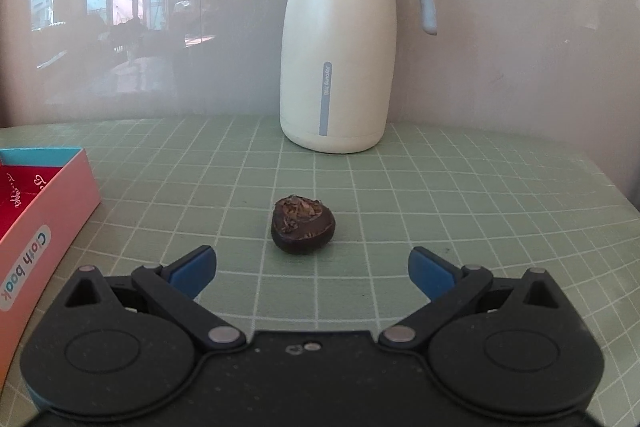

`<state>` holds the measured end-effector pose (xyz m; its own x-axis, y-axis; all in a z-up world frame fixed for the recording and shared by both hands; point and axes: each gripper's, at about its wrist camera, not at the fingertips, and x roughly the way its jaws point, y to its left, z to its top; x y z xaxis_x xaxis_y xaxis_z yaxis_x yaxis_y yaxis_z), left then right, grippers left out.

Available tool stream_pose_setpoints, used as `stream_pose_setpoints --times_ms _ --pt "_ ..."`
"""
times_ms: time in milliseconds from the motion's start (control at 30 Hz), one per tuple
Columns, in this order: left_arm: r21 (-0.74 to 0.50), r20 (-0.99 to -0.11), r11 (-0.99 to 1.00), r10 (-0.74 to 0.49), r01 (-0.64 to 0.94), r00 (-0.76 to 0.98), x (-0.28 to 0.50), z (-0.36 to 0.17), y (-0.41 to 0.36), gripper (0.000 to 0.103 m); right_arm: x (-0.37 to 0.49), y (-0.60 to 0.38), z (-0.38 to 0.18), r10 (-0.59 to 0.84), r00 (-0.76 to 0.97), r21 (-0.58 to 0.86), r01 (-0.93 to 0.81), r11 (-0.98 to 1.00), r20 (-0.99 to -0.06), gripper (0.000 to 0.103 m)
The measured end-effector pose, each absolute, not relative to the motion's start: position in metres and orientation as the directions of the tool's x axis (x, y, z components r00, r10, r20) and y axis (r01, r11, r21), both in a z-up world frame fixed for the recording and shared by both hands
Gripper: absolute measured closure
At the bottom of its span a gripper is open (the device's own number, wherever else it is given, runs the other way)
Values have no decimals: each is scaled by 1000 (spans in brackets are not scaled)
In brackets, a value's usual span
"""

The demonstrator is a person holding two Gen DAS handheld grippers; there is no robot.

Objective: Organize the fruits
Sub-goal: 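Move the right tool to the dark brown fruit and grasp it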

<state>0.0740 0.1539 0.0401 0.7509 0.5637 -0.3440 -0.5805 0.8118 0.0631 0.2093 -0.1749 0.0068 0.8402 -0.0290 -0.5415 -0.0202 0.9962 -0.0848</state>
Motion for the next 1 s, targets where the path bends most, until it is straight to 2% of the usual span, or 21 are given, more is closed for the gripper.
stream_pose_setpoints --times_ms 300,433,700,800,867,1000 --pt "62 -359 800 576 -597 735 69 39 165 0 230 -169 1 -54 828 -92 3 996 -558 0" --pt "82 -357 801 579 -592 733 67 38 164 0 245 -172 1 -47 815 -51 22 998 -578 0" --pt "108 -366 801 582 -588 726 67 37 166 0 264 -174 -5 -34 797 -19 29 999 -603 7" --pt "105 -384 805 574 -584 723 69 36 167 0 265 -171 -7 -32 790 -24 22 999 -612 22" --pt "106 -388 805 574 -584 721 69 35 167 0 265 -170 -9 -34 784 -28 22 999 -620 38" --pt "106 -393 806 573 -583 719 69 34 168 0 264 -169 -9 -42 788 -46 17 999 -614 50"
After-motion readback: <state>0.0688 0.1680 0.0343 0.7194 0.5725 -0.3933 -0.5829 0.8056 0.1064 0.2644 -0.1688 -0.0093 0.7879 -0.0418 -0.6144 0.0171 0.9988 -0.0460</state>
